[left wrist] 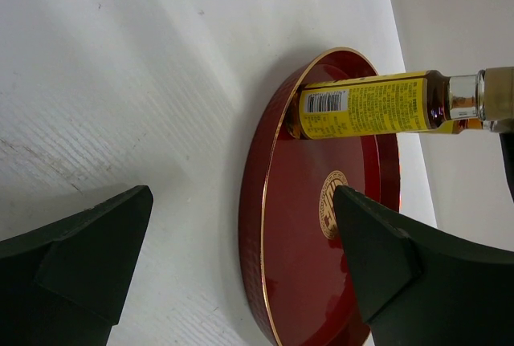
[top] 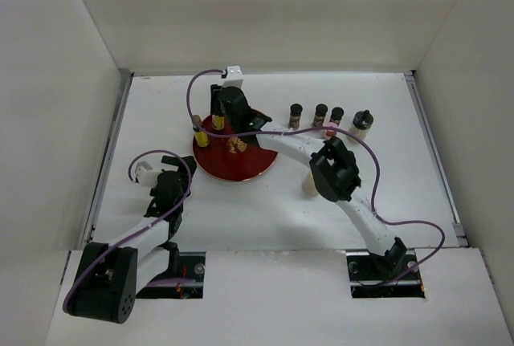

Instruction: Organize the condiment bottles

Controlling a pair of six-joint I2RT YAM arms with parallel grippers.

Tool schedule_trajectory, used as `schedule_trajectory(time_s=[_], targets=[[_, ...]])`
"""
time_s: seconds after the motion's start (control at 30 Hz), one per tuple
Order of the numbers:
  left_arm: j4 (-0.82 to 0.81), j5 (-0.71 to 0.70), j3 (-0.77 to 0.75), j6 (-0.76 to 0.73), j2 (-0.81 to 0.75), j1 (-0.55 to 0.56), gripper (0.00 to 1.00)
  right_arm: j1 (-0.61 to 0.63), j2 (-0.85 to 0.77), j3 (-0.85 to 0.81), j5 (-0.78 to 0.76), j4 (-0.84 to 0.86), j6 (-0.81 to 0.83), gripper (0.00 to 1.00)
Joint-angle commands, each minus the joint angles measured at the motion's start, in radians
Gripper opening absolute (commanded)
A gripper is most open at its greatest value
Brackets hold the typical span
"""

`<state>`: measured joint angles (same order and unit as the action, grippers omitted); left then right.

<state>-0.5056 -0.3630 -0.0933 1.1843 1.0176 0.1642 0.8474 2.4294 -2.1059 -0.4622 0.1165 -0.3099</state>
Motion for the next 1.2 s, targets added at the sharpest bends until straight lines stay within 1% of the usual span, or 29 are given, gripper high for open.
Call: schedule_trajectory(time_s=[0.0,0.2,0.23,0.4,0.6,0.7,0.77,0.83,0.93,0.97,1.0,1.07,1.1,1.17], targets=[[-0.054,-0.016,-0.014,-0.012,0.003,0.005,1.0,0.025,-0.007,-0.031,0.008,0.094,-0.012,0.53],[-0.054,-0.016,-0.014,-0.014,0.006,0.007,1.0,0.028,-0.099,0.087,0.01,0.161,-0.018,0.62],[-0.054,-0.013,-0.014,-0.014,0.001,0.005,1.0,0.028,-0.119,0.107,0.011,0.166,-0.018,0.62],[-0.054,-0.013,-0.013,-0.015,-0.005,-0.002,1.0,0.02,-0.26,0.259,0.019,0.215,-0.018,0.66],[-0.056,-0.007,-0.013,-0.015,-0.01,-0.004,1.0,0.002,-0.522,0.536,0.062,0.304,-0.006,0.78],[-0.059,-0.001,-0.016,-0.014,0.009,-0.001,1.0,-0.024,-0.653,0.677,0.086,0.324,0.002,0.8],[-0.062,0.004,-0.014,-0.014,-0.005,-0.001,1.0,-0.046,-0.735,0.78,0.097,0.318,-0.001,0.79],[-0.063,0.001,-0.014,-0.015,-0.007,-0.002,1.0,-0.061,-0.812,0.88,0.103,0.308,0.009,0.72],[-0.063,0.006,-0.016,-0.012,0.009,-0.001,1.0,-0.087,-0.964,1.061,0.071,0.278,0.009,0.41],[-0.063,0.006,-0.016,-0.012,0.003,0.001,1.0,-0.098,-1.019,1.125,0.05,0.259,0.006,0.33],[-0.063,0.007,-0.016,-0.014,-0.002,0.001,1.0,-0.106,-1.074,1.182,0.025,0.232,0.002,0.28],[-0.063,0.003,-0.019,-0.015,0.002,0.001,1.0,-0.118,-1.179,1.277,-0.016,0.137,-0.012,0.24],[-0.065,0.001,-0.02,-0.015,0.01,0.002,1.0,-0.123,-1.226,1.313,-0.03,0.07,-0.021,0.24],[-0.065,0.007,-0.022,-0.014,0.019,0.004,1.0,-0.123,-1.311,1.365,-0.036,-0.07,-0.047,0.29]])
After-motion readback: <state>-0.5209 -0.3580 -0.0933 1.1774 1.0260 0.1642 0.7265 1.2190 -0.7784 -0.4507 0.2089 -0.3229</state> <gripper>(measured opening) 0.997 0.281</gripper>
